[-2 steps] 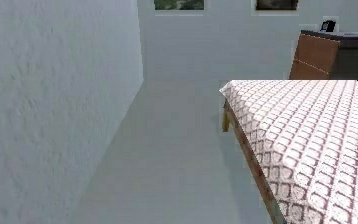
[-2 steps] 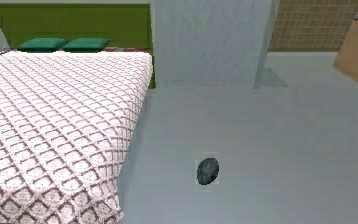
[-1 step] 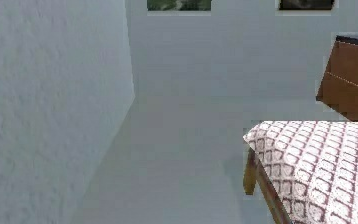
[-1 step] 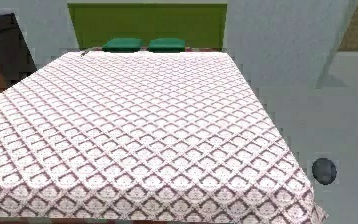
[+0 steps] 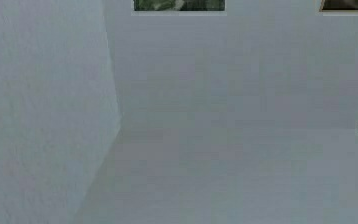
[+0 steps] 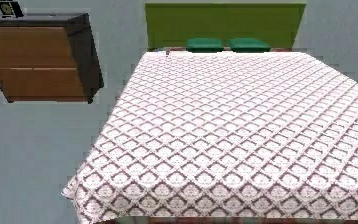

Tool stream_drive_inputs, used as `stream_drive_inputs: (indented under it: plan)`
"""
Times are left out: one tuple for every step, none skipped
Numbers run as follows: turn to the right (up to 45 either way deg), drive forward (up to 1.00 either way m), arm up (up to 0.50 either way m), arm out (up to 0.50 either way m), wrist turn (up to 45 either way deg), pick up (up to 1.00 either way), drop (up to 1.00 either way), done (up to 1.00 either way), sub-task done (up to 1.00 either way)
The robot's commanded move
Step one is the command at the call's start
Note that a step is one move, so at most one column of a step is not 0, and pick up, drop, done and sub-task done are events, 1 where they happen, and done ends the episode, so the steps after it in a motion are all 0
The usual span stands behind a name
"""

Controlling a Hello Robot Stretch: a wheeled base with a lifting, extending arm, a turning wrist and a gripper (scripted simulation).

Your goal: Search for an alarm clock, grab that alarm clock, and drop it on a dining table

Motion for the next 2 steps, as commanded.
stream_drive_inputs:
  plan:
    - [0.0,0.6,0.0,0.0,0.0,0.0,0.0,0.0,0.0]
    - [45.0,0.0,0.0,0.0,0.0,0.0,0.0,0.0,0.0]
